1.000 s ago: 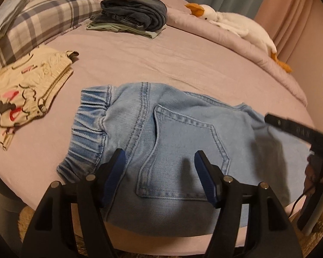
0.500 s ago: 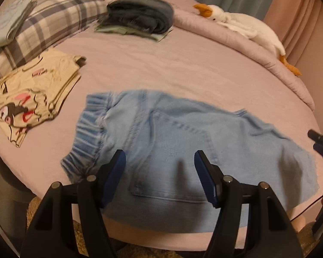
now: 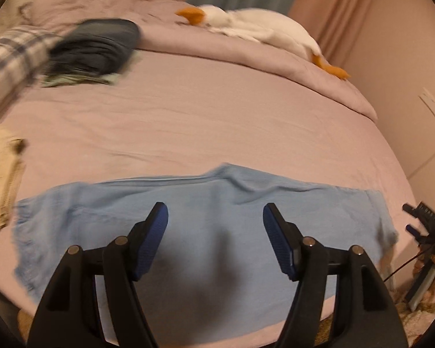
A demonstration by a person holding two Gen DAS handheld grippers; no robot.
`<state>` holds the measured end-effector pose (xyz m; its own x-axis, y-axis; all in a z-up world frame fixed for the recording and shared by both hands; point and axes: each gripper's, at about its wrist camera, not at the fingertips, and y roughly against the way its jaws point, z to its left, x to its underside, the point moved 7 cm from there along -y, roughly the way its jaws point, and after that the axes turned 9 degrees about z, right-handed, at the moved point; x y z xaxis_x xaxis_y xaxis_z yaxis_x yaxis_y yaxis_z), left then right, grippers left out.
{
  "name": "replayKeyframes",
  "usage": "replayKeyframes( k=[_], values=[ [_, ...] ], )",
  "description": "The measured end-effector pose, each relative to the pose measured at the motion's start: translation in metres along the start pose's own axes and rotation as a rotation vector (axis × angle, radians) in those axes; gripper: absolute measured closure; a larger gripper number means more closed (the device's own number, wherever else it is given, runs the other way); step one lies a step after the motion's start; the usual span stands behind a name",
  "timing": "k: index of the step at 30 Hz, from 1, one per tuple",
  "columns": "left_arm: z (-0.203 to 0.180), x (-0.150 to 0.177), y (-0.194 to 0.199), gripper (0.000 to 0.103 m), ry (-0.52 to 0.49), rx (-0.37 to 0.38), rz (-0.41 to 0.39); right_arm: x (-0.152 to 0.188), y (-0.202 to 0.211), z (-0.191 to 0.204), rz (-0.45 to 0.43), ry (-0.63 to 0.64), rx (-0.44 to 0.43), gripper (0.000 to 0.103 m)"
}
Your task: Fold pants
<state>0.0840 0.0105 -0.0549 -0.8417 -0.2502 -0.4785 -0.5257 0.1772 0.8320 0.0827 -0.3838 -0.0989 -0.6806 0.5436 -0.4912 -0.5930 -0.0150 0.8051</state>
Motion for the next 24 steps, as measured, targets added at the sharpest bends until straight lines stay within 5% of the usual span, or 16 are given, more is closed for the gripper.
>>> replayKeyframes(
  k=[9, 15, 24],
  values=[
    [-0.027, -0.027, -0.08, 0.062, -0.018, 0.013, 0.127, 0.005, -0.016, -0.069, 0.022, -0.212, 0.004, 0.031],
    [-0.023, -0.029, -0.112, 0.062, 0.003, -0.003, 0.175, 0.005, -0.022, -0.068, 0.025, -0.209, -0.066, 0.058],
    [-0.021, -0.032, -0.112, 0.061, 0.01, 0.013, 0.185, -0.004, -0.029, -0.07, 0.067, -0.198, -0.043, 0.059]
  ],
)
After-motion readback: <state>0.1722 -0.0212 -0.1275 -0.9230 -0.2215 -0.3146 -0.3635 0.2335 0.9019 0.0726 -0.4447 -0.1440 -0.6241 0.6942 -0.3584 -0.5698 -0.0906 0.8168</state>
